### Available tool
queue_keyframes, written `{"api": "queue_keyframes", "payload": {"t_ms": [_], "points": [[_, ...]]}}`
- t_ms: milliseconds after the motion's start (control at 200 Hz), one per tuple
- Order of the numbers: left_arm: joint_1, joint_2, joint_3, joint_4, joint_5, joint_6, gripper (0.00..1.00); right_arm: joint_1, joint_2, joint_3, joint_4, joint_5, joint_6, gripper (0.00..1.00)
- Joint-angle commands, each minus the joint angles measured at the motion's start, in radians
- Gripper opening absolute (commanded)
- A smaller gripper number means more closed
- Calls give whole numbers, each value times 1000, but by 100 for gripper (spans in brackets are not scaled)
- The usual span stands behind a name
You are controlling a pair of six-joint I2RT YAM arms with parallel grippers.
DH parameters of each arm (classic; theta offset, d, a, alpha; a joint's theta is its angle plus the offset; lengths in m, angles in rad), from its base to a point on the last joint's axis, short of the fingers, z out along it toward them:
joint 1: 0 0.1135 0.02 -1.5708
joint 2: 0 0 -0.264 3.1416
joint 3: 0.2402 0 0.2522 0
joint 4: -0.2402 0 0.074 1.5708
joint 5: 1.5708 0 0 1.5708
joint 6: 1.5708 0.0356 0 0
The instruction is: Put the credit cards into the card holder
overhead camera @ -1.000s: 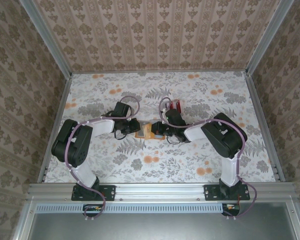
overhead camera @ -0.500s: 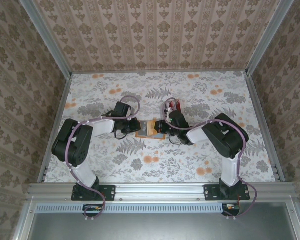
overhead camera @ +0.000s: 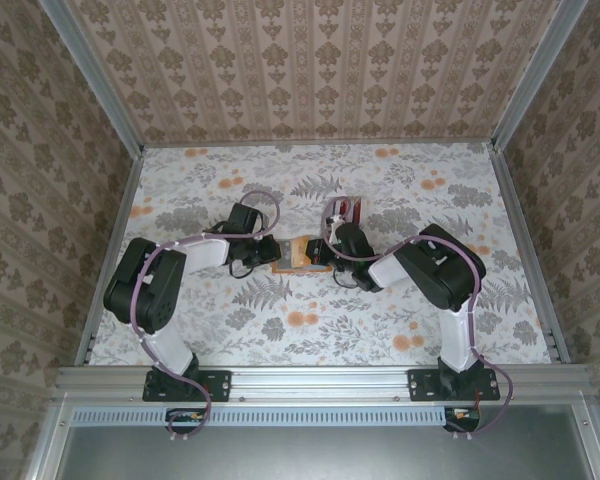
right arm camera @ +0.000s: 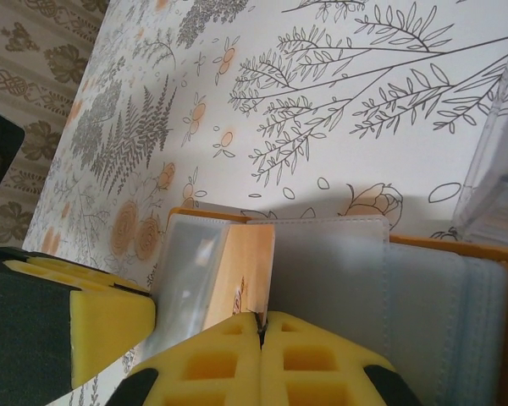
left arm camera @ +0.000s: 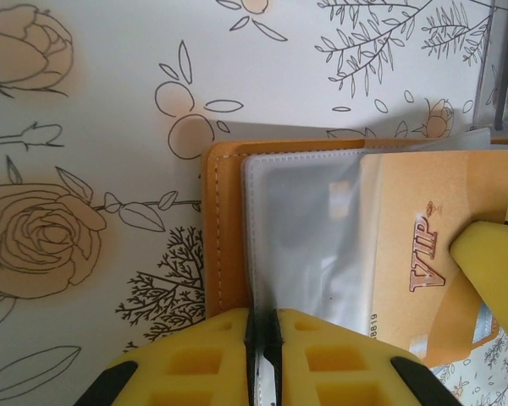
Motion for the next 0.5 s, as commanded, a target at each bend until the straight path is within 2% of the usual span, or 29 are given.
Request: {"api": "queue_keyframes", "payload": {"t_ms": [0, 165, 280, 380, 495], "points": [[-5, 63, -46, -115, -16, 10, 15, 9, 51, -11, -72, 98, -28, 0], [-5, 58, -48, -118, -19, 10, 14, 10, -4, -34, -107, 125, -43, 0], [-5, 70, -43, -112, -12, 9, 14, 16, 1, -28, -108, 123, 5, 0], [-9, 75, -35, -112, -9, 7, 14, 50, 21, 3, -138, 132, 39, 0], [-15, 72, -33, -111, -10, 5, 14, 106, 19, 46, -224, 199, 34, 0]]}}
